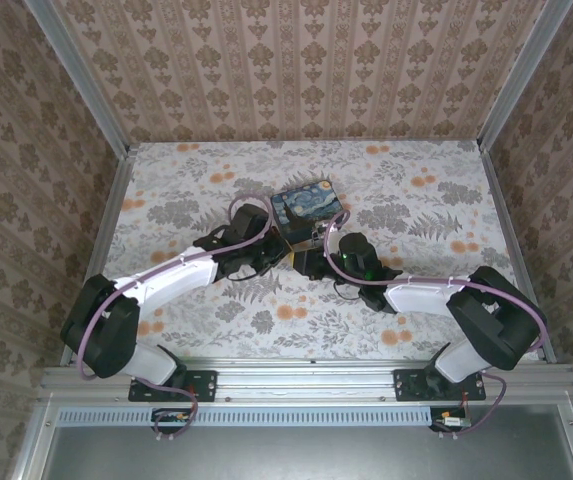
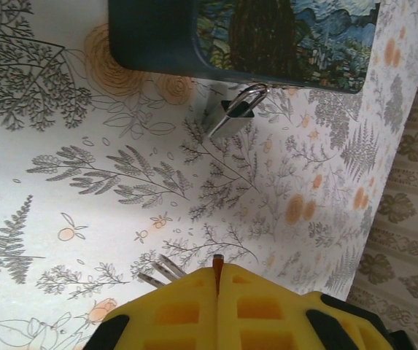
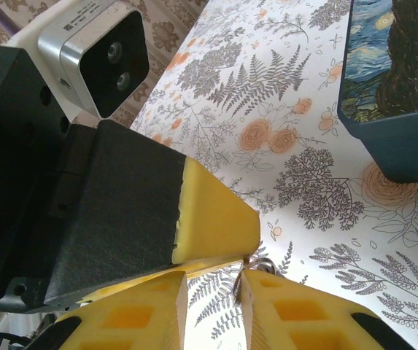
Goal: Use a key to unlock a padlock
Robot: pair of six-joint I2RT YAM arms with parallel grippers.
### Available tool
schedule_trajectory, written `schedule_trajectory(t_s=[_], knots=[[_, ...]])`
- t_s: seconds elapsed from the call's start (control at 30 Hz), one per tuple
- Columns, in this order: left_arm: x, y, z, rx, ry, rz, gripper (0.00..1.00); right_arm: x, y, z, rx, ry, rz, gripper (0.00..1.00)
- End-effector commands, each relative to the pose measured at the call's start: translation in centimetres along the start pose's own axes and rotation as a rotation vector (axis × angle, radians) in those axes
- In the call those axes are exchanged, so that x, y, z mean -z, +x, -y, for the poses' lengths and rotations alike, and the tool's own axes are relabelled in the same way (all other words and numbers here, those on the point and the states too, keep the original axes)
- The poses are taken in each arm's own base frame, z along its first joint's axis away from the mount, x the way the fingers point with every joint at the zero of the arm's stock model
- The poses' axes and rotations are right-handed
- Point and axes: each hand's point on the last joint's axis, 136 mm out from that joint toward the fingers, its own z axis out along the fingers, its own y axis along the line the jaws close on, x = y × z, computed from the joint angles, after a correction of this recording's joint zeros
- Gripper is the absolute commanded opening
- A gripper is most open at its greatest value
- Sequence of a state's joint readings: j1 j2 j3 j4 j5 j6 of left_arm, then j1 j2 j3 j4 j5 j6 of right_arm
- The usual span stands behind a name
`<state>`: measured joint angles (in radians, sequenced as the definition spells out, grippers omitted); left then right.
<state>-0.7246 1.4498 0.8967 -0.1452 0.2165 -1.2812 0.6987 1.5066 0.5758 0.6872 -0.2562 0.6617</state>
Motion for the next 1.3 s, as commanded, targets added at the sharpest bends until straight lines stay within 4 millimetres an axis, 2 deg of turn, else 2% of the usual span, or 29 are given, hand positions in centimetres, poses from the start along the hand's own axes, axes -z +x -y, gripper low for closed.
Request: schedule_trajectory(t_s=[0.0,0.43,0.67,0.97,1.27], knots=[[0.8,-0.1,1.1,0.035,0.056,0.004,0.00,0.1,-0.8,-0.8,0.013,-0.019,0.034,0.26],[1.3,-0.7,0.8,0.072,0.057,0.028,0.00,0.7,-0.6,-0.4,0.011,0.003,0.039,0.27],[1.3,-0.3,1.5,0.072,0.078,0.010,0.00,0.4,-1.2,-0.8,0.013,-0.009,0.051,0.27],[1.2,-0.3,1.9,0.079,0.093,0.005,0.00,-0.1,-1.1,-1.2,0.019,-0.020,0.038,0.26],[1.3,0.1,2.0,0.085,0.101,-0.003,0.00,-0.6,-1.2,-0.9,0.014,0.006,0.038,0.16]])
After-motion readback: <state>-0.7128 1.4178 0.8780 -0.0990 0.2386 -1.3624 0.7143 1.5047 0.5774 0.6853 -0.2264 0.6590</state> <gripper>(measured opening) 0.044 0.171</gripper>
